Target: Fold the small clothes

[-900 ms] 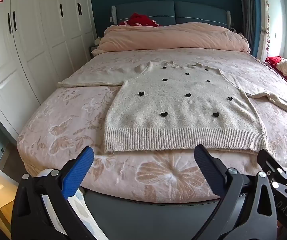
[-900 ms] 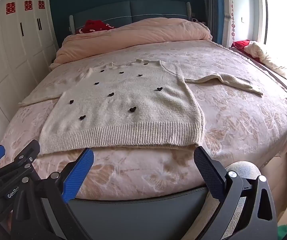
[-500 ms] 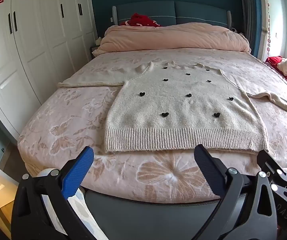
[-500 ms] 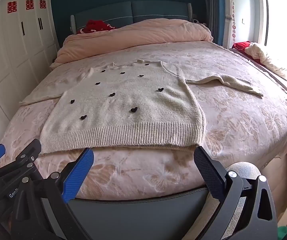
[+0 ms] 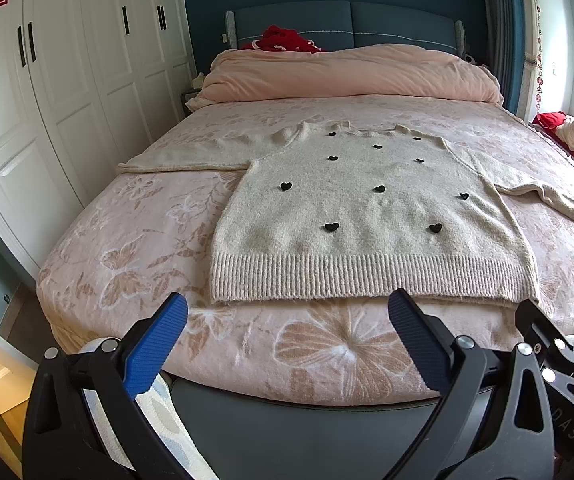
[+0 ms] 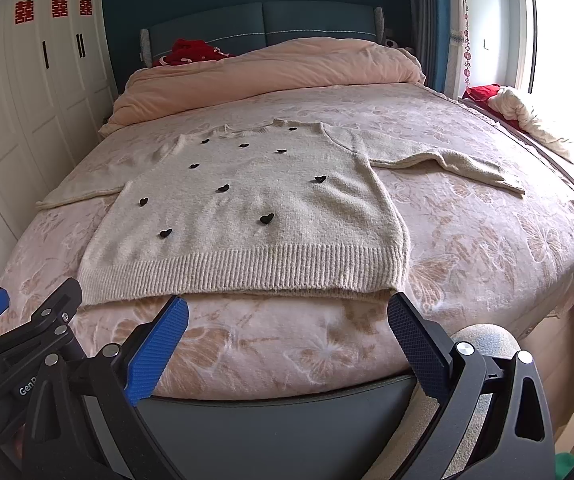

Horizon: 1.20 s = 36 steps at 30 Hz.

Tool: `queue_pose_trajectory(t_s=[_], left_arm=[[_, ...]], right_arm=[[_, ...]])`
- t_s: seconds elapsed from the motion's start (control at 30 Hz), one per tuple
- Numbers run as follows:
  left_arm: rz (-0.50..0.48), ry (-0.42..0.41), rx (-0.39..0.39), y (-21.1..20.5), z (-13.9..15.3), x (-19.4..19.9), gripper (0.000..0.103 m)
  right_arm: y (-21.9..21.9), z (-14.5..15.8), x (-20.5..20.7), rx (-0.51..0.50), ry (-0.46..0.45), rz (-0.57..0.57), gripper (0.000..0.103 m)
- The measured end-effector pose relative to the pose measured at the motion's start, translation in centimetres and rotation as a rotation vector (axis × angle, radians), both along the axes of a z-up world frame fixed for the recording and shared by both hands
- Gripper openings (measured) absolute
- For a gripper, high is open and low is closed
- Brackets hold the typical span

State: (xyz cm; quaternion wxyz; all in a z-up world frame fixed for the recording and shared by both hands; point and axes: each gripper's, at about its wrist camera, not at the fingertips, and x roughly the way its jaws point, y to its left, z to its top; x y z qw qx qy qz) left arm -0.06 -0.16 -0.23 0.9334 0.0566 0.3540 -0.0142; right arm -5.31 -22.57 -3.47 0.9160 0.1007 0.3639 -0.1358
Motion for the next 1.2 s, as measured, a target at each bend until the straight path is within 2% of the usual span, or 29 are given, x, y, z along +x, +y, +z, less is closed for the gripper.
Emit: queue_pose_trajectory(t_s=[1.2], left_arm=[[0.004,0.001,0.002,0.22,-0.26,0.01,0.098]], right_arm=[[0.02,-0.15,-0.06,0.004,0.004,0.0,0.098]])
